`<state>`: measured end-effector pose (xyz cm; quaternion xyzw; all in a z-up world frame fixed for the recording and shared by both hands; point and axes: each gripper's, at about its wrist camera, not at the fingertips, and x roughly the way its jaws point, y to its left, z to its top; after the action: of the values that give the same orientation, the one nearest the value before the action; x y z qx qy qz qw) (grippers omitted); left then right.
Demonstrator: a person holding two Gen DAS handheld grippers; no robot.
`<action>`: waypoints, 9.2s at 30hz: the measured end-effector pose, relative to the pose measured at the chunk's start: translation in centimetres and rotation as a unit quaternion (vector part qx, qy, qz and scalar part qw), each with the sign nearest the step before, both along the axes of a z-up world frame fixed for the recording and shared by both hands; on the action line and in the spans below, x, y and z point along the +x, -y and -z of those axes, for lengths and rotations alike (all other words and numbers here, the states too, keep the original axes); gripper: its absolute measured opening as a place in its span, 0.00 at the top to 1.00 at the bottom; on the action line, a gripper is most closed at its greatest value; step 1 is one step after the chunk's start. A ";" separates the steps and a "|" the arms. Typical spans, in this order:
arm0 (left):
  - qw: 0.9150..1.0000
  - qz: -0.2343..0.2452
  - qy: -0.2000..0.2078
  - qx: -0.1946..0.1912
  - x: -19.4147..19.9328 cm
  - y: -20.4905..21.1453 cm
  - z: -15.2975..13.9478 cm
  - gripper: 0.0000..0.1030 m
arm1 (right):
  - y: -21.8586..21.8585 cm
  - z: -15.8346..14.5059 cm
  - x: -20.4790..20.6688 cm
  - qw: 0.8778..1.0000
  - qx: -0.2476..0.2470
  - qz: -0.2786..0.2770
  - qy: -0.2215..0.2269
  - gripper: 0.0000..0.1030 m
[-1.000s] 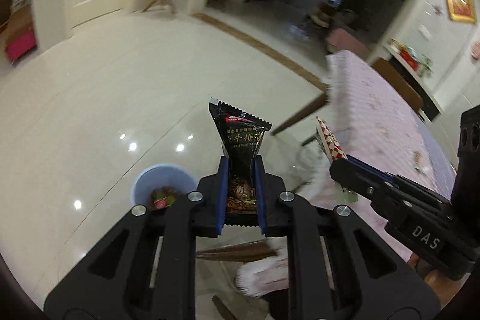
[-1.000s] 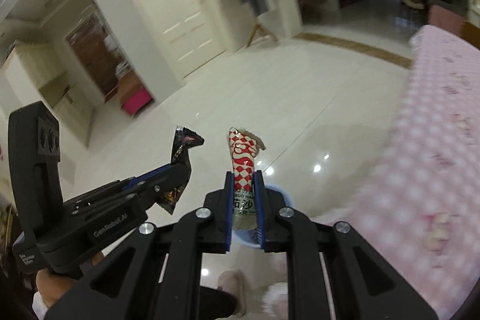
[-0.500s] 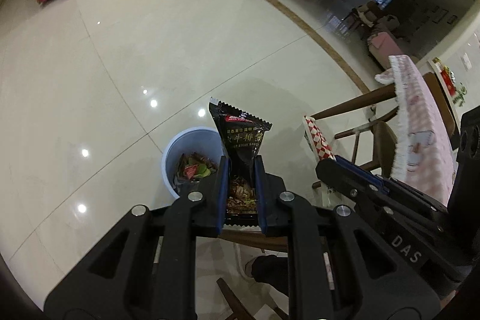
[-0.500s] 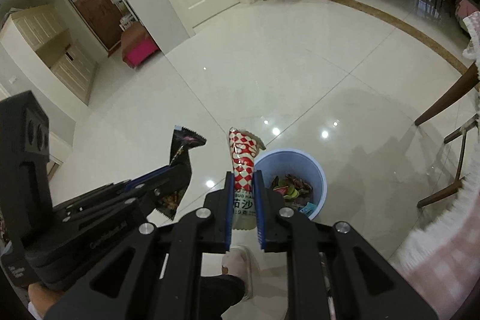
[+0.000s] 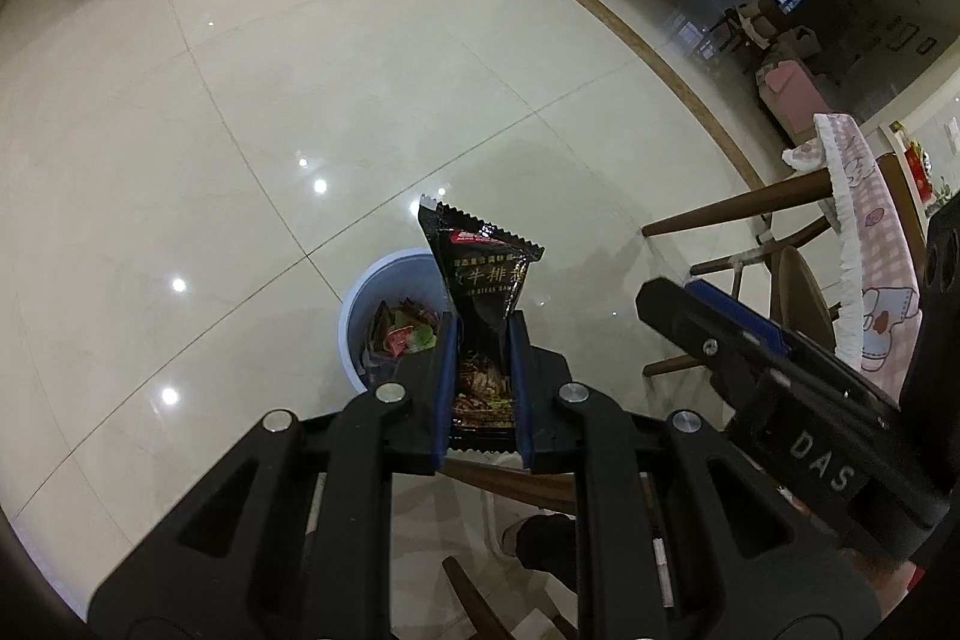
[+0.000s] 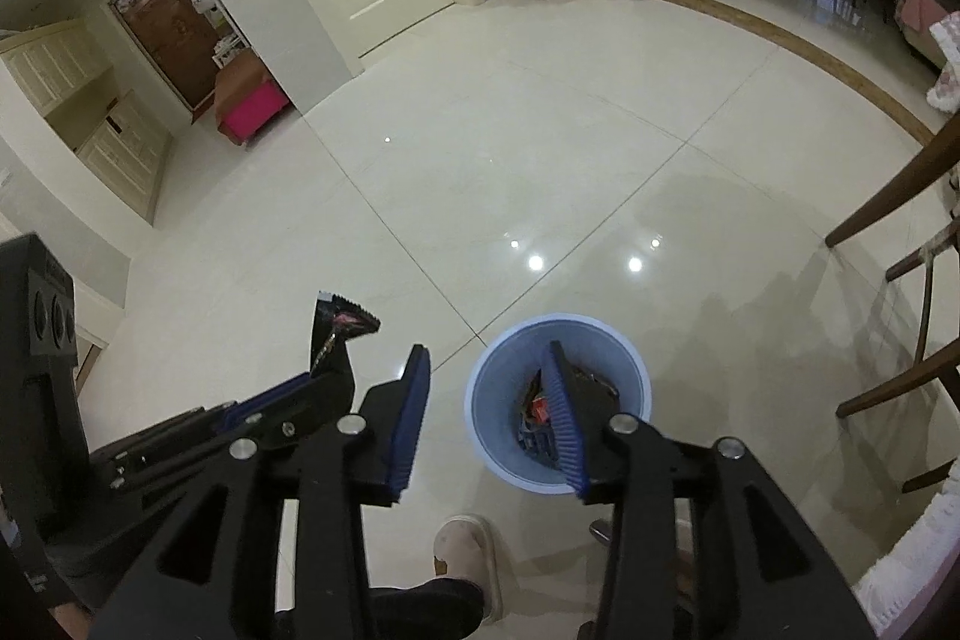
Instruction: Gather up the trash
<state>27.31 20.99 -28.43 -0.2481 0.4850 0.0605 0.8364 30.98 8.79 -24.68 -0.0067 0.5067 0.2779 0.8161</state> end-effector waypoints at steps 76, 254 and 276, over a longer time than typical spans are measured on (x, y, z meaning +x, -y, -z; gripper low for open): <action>0.897 0.407 0.135 0.109 5.2 51.8 -16.7 0.40 | 56.7 -14.9 -9.6 0.874 -0.004 0.460 0.159 0.34; 0.894 0.057 0.382 0.228 -26.6 16.6 -30.2 0.06 | 25.4 -30.3 -33.0 0.870 -0.039 0.204 0.447 0.05; 0.891 0.066 0.387 0.228 -27.0 17.1 -29.8 0.06 | 24.6 -30.3 -33.9 0.870 -0.048 0.206 0.445 0.05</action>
<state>0.32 3.89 1.42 -0.0219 0.1114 0.0136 0.9934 -2.93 -15.77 5.57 -0.0645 0.0921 0.0465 0.9926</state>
